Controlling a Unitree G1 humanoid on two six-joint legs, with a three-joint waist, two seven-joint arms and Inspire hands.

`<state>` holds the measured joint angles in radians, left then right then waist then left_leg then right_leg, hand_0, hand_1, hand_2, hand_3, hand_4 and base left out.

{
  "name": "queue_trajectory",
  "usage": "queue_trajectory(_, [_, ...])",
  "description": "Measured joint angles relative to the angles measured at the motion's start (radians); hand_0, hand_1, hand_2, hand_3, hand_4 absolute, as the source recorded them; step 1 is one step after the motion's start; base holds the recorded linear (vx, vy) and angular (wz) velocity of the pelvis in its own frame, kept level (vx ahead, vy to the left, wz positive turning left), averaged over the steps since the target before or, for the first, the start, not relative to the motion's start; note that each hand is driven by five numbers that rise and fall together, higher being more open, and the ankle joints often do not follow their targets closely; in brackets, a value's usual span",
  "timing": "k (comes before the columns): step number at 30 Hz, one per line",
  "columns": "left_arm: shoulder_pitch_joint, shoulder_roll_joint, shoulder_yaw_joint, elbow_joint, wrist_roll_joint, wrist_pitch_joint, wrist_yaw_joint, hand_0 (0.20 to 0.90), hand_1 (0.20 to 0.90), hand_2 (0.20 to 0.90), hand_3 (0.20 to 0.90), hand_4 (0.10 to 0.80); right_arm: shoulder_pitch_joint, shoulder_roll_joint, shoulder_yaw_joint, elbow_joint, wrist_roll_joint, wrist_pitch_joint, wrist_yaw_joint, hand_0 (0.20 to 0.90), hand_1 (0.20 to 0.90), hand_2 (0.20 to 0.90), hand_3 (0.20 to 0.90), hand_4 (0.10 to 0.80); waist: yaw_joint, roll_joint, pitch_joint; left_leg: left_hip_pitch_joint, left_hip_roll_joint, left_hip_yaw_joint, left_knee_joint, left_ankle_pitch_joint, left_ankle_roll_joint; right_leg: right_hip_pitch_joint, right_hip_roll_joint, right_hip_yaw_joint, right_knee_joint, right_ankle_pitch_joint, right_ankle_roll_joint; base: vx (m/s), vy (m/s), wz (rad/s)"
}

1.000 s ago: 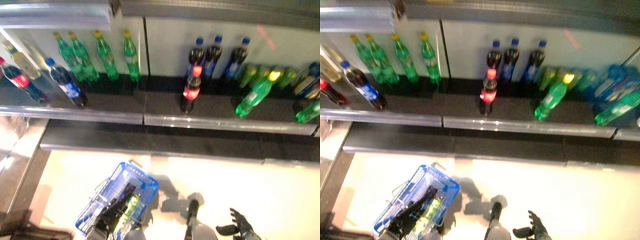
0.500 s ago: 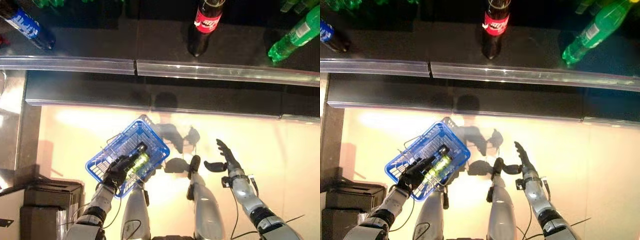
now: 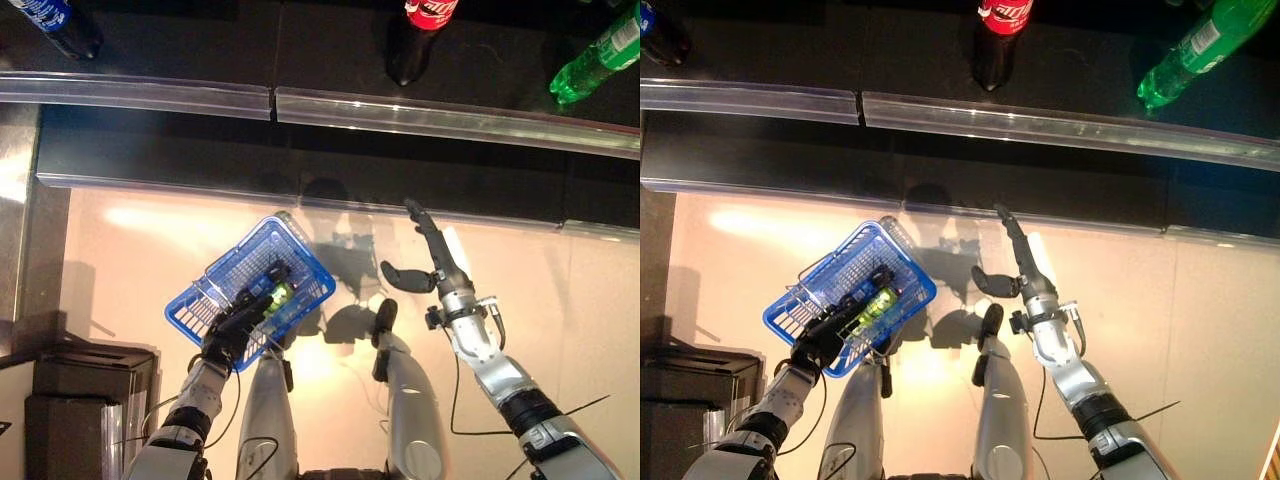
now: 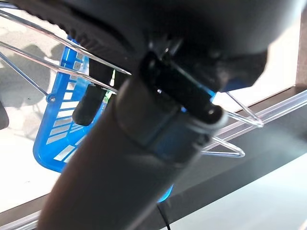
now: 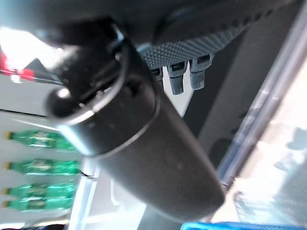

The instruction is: Pick up the drink and place into the basket.

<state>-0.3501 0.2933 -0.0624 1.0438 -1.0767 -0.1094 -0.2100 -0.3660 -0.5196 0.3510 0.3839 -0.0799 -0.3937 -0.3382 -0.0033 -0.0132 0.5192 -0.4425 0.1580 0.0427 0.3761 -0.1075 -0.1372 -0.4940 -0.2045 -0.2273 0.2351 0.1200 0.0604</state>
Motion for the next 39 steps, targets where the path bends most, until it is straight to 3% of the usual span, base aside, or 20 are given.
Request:
queue_trajectory(5, [0.000,0.000,0.009,0.003,-0.007,-0.003,0.000,0.300,0.300,0.300,0.200,0.100,-0.077,-0.045,-0.023,-0.091,0.000,-0.001,-0.013,0.900,0.900,0.900,0.900,0.800,0.002,0.000,0.006,0.006,0.002,-0.001,-0.009,0.004,-0.007,0.000,0.002,0.000,0.000,0.000,0.000,0.000,0.000,0.00])
queue_trajectory(19, [0.001,-0.001,0.018,0.019,-0.007,-0.001,-0.003,0.300,0.300,0.300,0.200,0.100,-0.252,-0.079,-0.067,-0.094,0.048,-0.011,-0.067,0.900,0.900,0.900,0.900,0.800,0.030,0.002,0.008,0.028,0.004,-0.001,-0.010,0.002,-0.003,0.032,0.006,0.000,-0.016,0.002,-0.002,0.000,0.000,0.00])
queue_trajectory(39, [0.000,-0.001,0.011,0.016,-0.008,0.013,-0.002,0.300,0.300,0.300,0.200,0.100,-0.389,-0.108,-0.131,0.068,0.468,-0.008,-0.065,0.900,0.900,0.900,0.900,0.800,0.065,0.014,0.014,0.042,0.004,-0.010,-0.010,0.011,-0.009,0.055,0.005,-0.013,-0.019,0.007,-0.002,0.019,0.003,0.01])
